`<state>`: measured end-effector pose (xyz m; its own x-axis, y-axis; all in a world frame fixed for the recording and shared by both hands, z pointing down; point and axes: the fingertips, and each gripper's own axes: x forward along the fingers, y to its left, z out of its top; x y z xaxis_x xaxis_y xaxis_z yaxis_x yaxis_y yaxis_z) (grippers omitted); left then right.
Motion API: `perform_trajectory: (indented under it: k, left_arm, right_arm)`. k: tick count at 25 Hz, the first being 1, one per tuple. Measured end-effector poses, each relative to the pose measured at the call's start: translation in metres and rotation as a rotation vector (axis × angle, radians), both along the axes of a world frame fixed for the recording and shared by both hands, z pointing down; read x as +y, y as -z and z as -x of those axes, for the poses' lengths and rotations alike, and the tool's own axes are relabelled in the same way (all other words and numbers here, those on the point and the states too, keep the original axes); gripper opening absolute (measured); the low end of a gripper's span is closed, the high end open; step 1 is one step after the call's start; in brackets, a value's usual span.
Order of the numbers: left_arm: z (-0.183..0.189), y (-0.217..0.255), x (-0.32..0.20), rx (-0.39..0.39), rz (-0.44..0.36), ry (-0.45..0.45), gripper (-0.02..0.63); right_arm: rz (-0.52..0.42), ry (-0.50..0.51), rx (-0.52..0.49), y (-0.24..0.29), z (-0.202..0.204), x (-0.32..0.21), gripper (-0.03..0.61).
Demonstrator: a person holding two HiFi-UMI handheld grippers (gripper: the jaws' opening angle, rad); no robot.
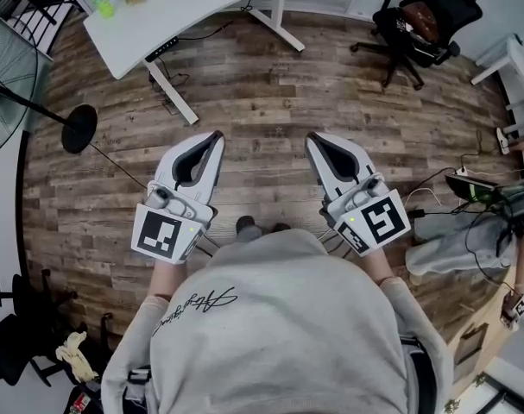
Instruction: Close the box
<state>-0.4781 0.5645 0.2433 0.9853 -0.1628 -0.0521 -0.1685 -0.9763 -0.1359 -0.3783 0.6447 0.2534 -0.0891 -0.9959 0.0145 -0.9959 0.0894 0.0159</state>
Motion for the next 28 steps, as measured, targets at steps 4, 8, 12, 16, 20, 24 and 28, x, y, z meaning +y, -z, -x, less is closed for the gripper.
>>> perform_trajectory:
  k: [4,8,12,16,20,24,28]
  left_arm:
    - [0.0,0.001,-0.002,0.001,-0.002,-0.008,-0.002]
    - [0.003,0.001,-0.005,-0.003,0.0,-0.016,-0.002]
    - [0.01,0.001,-0.013,0.003,0.016,-0.011,-0.002]
    - [0.018,-0.002,-0.022,-0.002,0.012,-0.014,-0.002]
    - [0.023,-0.001,-0.028,0.008,0.019,-0.037,0.02]
    - [0.028,-0.008,-0.037,-0.011,0.03,-0.052,0.212]
    - [0.036,-0.014,-0.054,-0.01,0.07,-0.033,0.413]
  right_arm:
    - [0.003,-0.005,0.005,0.0,0.003,-0.004,0.002]
    - [0.007,-0.01,0.001,-0.001,0.007,-0.008,0.002]
    - [-0.003,-0.005,-0.005,0.0,0.014,-0.014,0.003]
    - [-0.004,-0.008,-0.008,-0.002,0.022,-0.022,0.003]
    - [-0.018,-0.036,-0.027,-0.002,0.021,-0.03,0.046]
    - [-0.024,-0.092,-0.039,-0.004,0.016,-0.038,0.258]
    - [-0.043,-0.153,-0.061,-0.007,0.015,-0.047,0.423]
